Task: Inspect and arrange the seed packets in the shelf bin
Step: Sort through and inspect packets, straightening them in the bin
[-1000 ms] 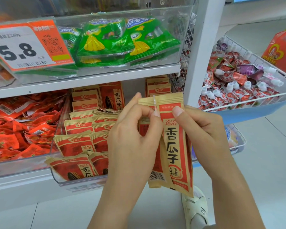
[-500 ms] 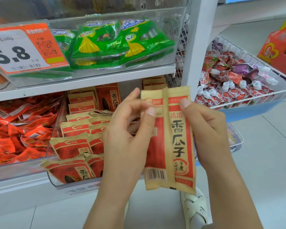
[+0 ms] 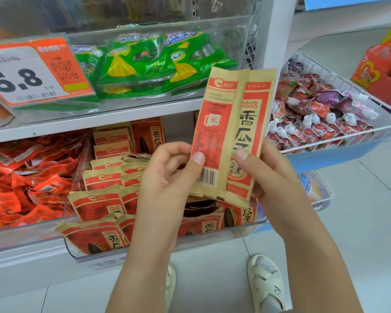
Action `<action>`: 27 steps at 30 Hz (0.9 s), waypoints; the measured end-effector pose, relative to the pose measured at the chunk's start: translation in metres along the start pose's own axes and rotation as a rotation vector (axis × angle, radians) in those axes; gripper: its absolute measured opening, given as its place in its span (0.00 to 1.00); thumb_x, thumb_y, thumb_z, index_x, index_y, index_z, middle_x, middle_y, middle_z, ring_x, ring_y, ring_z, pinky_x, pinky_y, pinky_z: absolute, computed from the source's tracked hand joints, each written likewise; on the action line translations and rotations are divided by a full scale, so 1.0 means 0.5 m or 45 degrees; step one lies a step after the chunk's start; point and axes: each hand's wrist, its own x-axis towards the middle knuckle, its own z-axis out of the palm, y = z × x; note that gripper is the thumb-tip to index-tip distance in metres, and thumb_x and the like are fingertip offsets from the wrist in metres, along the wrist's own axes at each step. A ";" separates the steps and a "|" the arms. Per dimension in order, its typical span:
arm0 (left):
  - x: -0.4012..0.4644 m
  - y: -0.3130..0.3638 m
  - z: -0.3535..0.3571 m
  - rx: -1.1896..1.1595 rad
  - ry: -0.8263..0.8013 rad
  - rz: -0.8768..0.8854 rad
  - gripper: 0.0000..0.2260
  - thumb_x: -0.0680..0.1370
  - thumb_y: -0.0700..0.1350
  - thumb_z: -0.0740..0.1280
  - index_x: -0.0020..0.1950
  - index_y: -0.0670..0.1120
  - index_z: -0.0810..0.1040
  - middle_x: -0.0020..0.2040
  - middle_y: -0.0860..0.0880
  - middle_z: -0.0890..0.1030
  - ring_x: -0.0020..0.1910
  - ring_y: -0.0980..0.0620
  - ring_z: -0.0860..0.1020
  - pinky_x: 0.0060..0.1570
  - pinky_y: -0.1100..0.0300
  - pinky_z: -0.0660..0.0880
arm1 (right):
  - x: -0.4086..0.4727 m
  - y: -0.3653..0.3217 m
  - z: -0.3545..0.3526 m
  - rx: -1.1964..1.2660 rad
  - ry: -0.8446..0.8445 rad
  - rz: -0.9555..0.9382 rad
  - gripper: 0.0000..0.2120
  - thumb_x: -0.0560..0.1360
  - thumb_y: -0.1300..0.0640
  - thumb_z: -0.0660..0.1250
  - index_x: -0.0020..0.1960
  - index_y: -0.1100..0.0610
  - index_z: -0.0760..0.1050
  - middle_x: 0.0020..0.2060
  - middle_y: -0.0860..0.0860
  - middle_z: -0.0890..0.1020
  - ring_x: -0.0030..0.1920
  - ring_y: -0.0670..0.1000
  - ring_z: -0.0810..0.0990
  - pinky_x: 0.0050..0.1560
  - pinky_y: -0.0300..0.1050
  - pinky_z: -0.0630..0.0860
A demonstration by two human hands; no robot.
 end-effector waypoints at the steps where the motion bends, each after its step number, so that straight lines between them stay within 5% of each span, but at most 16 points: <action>1: -0.001 -0.001 0.000 0.075 0.039 0.052 0.09 0.74 0.44 0.70 0.53 0.45 0.75 0.52 0.51 0.84 0.48 0.55 0.83 0.45 0.62 0.80 | 0.002 0.002 0.003 0.014 0.015 -0.015 0.10 0.72 0.53 0.65 0.51 0.46 0.80 0.36 0.47 0.83 0.31 0.44 0.80 0.26 0.35 0.72; 4: -0.003 -0.009 -0.002 0.579 0.101 0.298 0.13 0.73 0.50 0.75 0.51 0.56 0.73 0.59 0.61 0.76 0.58 0.64 0.77 0.57 0.64 0.75 | 0.010 0.008 0.003 0.059 0.100 -0.104 0.12 0.74 0.57 0.65 0.56 0.52 0.78 0.47 0.49 0.86 0.45 0.48 0.85 0.41 0.39 0.80; 11: -0.004 -0.025 0.006 1.001 0.072 0.511 0.14 0.69 0.63 0.67 0.45 0.54 0.73 0.48 0.61 0.75 0.52 0.61 0.75 0.51 0.70 0.69 | 0.011 0.013 0.007 0.033 0.215 -0.215 0.13 0.75 0.60 0.65 0.59 0.58 0.75 0.48 0.47 0.85 0.48 0.47 0.84 0.46 0.40 0.79; 16: -0.008 -0.033 0.021 1.136 0.053 0.714 0.09 0.78 0.52 0.64 0.46 0.47 0.75 0.49 0.55 0.79 0.45 0.54 0.78 0.44 0.58 0.75 | 0.009 0.010 0.006 -0.006 0.285 -0.289 0.13 0.75 0.62 0.69 0.59 0.56 0.73 0.46 0.44 0.84 0.48 0.45 0.83 0.46 0.38 0.79; 22: -0.005 -0.041 0.018 1.271 -0.037 0.709 0.06 0.83 0.46 0.58 0.54 0.47 0.74 0.51 0.53 0.80 0.44 0.55 0.77 0.41 0.68 0.67 | 0.011 0.015 0.010 -0.063 0.255 -0.320 0.15 0.73 0.61 0.67 0.60 0.54 0.72 0.46 0.41 0.84 0.48 0.41 0.83 0.47 0.35 0.77; 27: 0.004 -0.050 0.005 1.093 -0.051 0.617 0.06 0.81 0.45 0.61 0.45 0.46 0.74 0.47 0.51 0.82 0.37 0.57 0.74 0.35 0.63 0.69 | 0.009 0.013 0.009 -0.054 0.249 -0.312 0.16 0.74 0.61 0.69 0.60 0.56 0.72 0.46 0.41 0.84 0.47 0.41 0.83 0.47 0.35 0.78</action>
